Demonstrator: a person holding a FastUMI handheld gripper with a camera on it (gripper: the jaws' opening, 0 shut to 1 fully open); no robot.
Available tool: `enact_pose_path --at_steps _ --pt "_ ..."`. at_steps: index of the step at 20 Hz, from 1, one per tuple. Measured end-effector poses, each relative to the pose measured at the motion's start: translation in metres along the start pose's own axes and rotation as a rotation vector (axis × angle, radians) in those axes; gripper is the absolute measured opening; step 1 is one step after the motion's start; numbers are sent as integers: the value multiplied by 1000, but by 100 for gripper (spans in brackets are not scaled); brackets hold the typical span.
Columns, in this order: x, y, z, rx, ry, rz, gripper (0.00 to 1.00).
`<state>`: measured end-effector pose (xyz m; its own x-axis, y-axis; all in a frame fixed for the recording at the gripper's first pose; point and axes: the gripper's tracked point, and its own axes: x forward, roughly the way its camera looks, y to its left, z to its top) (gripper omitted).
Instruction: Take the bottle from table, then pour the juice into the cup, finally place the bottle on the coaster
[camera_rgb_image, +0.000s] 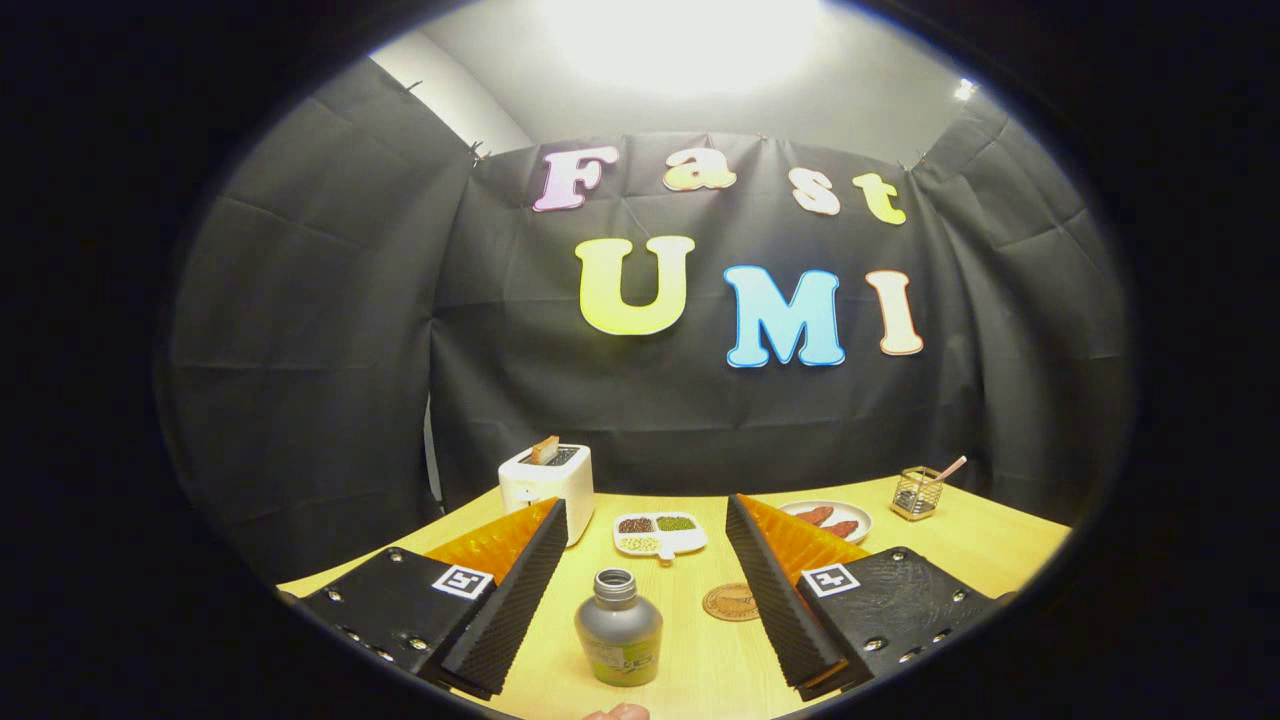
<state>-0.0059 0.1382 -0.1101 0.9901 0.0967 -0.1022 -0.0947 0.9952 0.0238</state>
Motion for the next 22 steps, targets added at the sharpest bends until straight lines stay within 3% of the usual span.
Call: enact_pose_path --at_steps 22 --pt "25 22 -137 12 265 -60 97"
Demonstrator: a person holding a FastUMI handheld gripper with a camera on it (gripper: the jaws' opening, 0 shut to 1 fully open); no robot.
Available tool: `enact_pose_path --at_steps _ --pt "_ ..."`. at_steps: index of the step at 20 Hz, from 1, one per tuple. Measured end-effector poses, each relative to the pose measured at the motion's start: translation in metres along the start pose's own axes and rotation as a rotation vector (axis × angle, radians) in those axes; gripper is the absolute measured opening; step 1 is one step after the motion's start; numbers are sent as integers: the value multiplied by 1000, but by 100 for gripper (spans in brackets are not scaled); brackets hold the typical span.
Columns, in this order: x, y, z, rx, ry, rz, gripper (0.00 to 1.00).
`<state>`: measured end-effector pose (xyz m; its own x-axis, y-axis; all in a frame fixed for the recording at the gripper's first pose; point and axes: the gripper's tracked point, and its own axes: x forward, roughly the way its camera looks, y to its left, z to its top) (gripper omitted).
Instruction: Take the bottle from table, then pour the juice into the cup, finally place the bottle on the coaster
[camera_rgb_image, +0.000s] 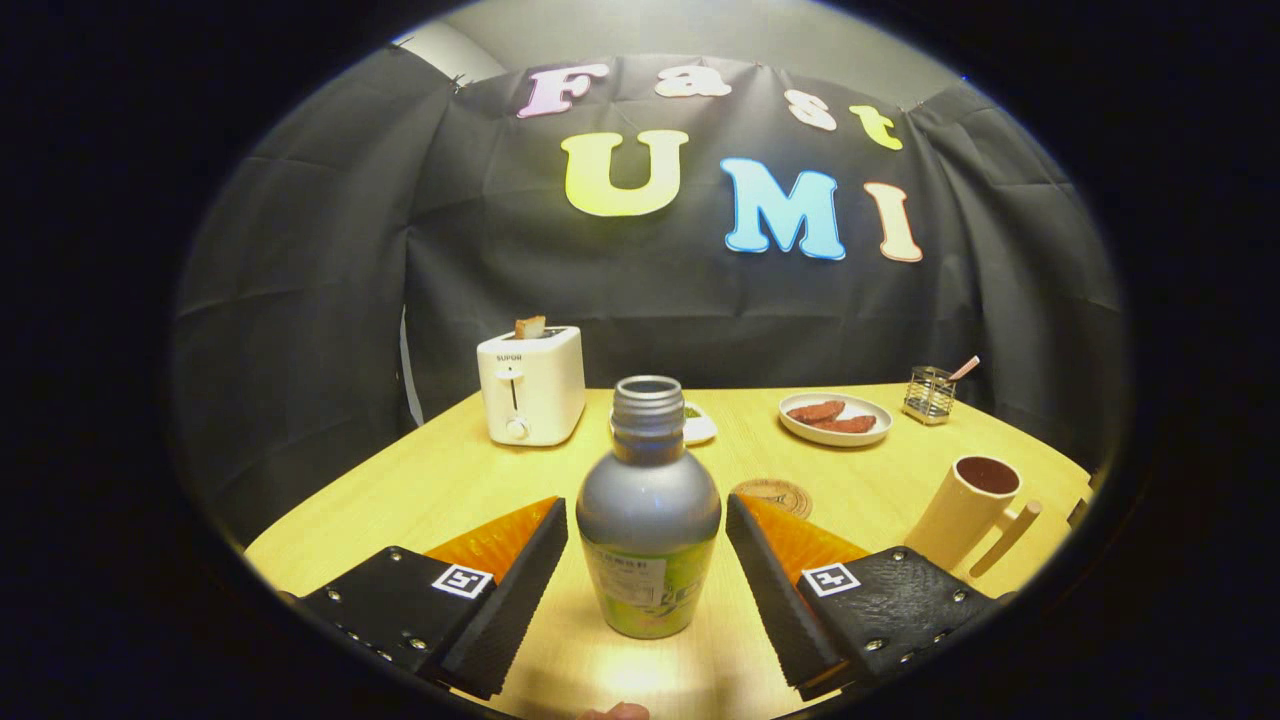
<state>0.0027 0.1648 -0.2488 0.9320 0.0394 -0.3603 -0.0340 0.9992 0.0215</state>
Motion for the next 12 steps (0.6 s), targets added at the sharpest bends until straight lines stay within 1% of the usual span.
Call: enact_pose_path --at_steps 7,12 --pt "11 3 -32 12 77 -8 97" --pt "14 3 -46 24 120 -12 98"
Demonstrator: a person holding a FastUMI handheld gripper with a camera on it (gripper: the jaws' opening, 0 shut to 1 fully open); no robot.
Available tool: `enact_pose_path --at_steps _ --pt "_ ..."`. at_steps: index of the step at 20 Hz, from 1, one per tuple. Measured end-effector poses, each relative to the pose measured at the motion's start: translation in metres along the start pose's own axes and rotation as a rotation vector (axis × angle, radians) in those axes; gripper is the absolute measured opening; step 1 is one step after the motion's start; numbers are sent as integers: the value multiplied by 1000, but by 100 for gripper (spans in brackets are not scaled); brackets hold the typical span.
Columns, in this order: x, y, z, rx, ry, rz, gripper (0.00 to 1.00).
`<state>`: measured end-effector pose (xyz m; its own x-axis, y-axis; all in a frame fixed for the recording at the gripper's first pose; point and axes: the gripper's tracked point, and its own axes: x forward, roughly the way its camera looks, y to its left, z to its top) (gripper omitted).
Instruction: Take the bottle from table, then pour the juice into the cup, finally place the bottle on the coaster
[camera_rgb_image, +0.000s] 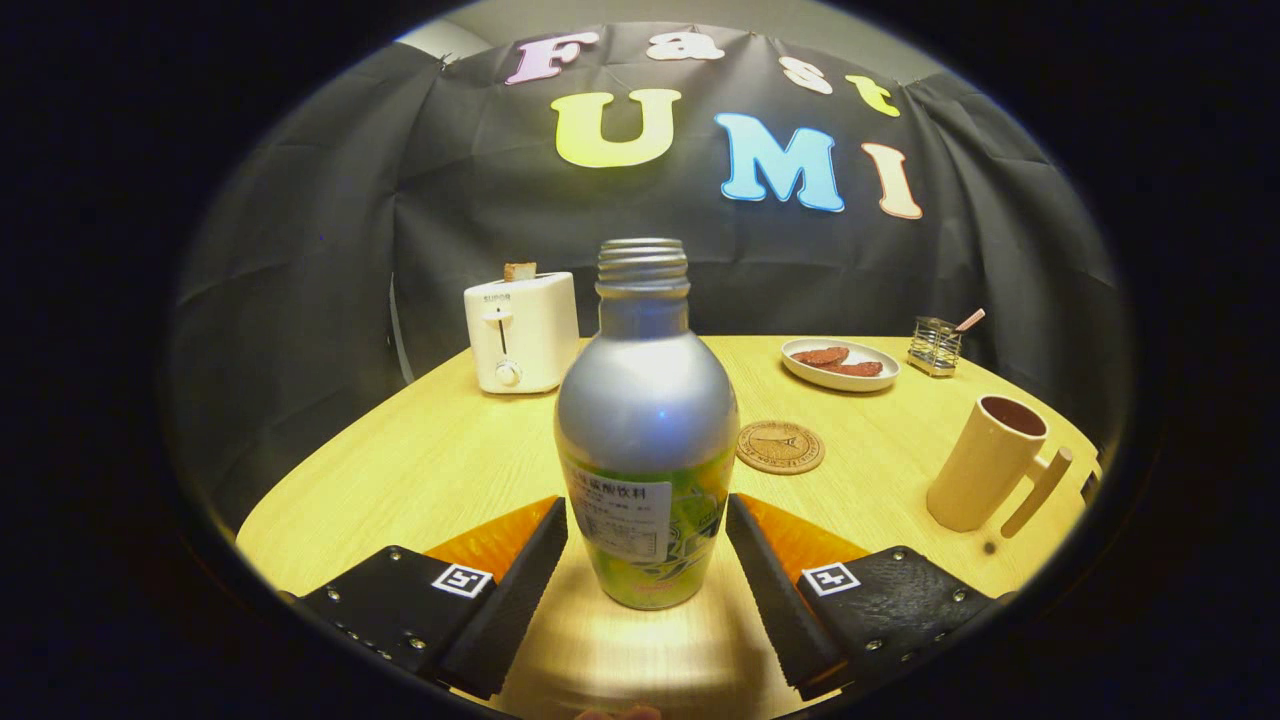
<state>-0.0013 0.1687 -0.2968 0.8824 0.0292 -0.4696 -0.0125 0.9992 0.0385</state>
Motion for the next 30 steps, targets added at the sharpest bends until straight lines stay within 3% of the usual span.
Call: enact_pose_path --at_steps 8,12,24,30 --pt "8 -2 -6 -7 25 -3 97" --pt "10 -1 -4 -9 22 -4 81" --pt "9 2 20 59 92 28 74" --pt "0 -21 42 106 89 -16 71"
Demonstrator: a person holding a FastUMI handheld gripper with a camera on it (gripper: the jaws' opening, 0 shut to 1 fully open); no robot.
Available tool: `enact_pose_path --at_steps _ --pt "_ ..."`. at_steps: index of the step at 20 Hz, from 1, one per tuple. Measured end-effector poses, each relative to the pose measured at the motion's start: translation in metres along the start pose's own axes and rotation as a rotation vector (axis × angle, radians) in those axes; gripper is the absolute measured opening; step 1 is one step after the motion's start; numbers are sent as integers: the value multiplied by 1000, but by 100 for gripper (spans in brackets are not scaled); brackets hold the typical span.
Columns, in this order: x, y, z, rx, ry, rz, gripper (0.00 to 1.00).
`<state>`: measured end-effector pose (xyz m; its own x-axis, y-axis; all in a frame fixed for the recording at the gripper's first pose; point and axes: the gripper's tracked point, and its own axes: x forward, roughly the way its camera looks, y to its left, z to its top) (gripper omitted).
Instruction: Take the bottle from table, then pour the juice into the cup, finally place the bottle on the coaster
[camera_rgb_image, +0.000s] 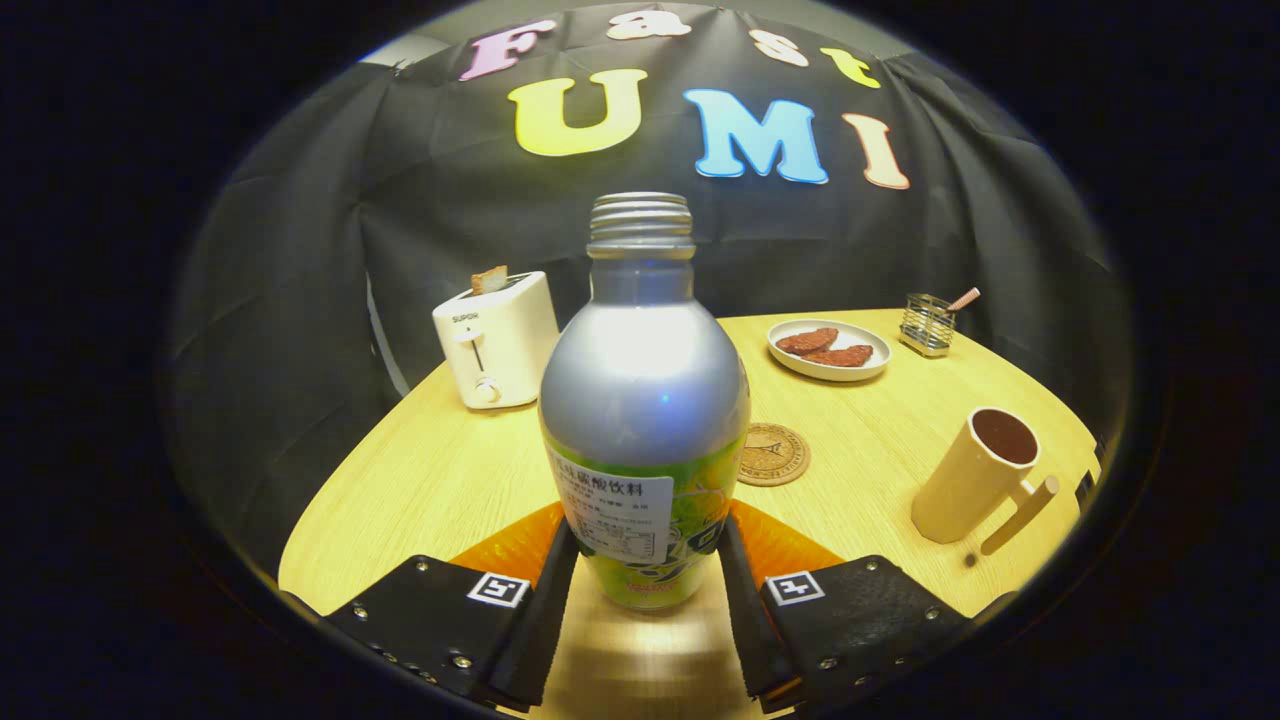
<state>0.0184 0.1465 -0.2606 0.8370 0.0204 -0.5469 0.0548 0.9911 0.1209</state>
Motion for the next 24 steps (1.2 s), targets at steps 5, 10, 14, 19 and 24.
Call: enact_pose_path --at_steps 5,10,14,19,24 --pt "-5 -8 21 88 -34 18 71" --pt "-9 -16 30 190 -45 63 71" --pt "-12 -30 34 251 -45 69 71" --pt "-14 -49 34 334 -39 73 71" --pt "-16 -60 35 464 -50 102 71"
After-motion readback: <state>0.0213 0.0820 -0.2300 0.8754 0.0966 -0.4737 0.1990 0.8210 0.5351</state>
